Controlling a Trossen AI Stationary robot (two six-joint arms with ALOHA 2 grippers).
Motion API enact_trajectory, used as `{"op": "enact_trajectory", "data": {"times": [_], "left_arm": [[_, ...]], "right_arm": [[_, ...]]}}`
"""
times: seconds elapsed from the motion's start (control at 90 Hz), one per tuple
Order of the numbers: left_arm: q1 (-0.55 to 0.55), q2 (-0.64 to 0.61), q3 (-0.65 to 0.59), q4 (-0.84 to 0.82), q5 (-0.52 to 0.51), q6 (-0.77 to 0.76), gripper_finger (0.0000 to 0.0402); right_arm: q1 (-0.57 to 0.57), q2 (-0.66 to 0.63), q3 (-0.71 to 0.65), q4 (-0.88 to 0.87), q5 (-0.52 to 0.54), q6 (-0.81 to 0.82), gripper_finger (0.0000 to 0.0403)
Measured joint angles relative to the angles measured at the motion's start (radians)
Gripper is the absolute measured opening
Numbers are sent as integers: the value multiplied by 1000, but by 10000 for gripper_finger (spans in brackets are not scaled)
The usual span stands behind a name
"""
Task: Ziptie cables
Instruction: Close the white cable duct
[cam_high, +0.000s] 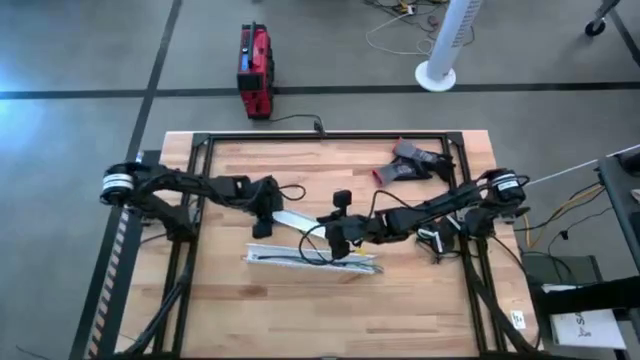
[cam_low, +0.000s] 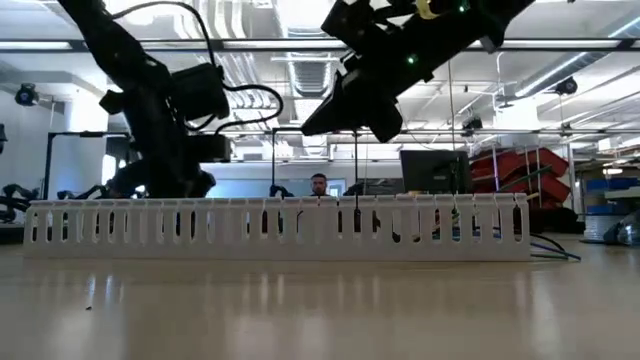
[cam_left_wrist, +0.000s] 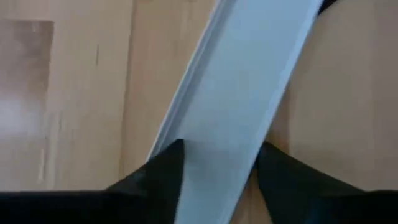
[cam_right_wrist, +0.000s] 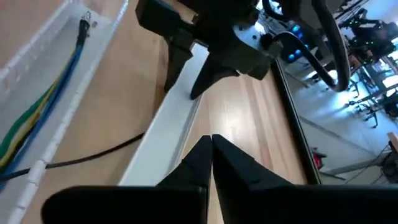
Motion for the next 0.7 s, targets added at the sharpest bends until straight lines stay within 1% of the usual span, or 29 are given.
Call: {"op": "enact_trajectory", "data": {"times": [0.156,0.2,0.289,0.422,0.467,0.567,0.656,0.7], "left_arm": [[-1,26,-21,98,-2,-2,26],[-1,26,-26,115,2,-10,11],[-9,21,-29,128,-1,-34,7],[-21,-24,-24,123,-7,-53,1],[-25,-49,-20,119,-5,-55,0],[-29,-106,-19,90,22,-67,0],[-29,-171,-17,112,48,-82,0],[-31,-200,-18,117,53,-93,0]], "right_arm": [[0,0,-1,9,3,0,0],[-2,0,-1,9,3,-3,0],[-2,0,1,11,15,-14,0],[-2,-3,3,15,120,-45,0],[-3,-7,3,16,133,-40,0],[-7,-22,-7,27,114,-2,0],[-14,-27,-47,96,70,62,0],[-19,-27,-79,160,32,99,0]]}}
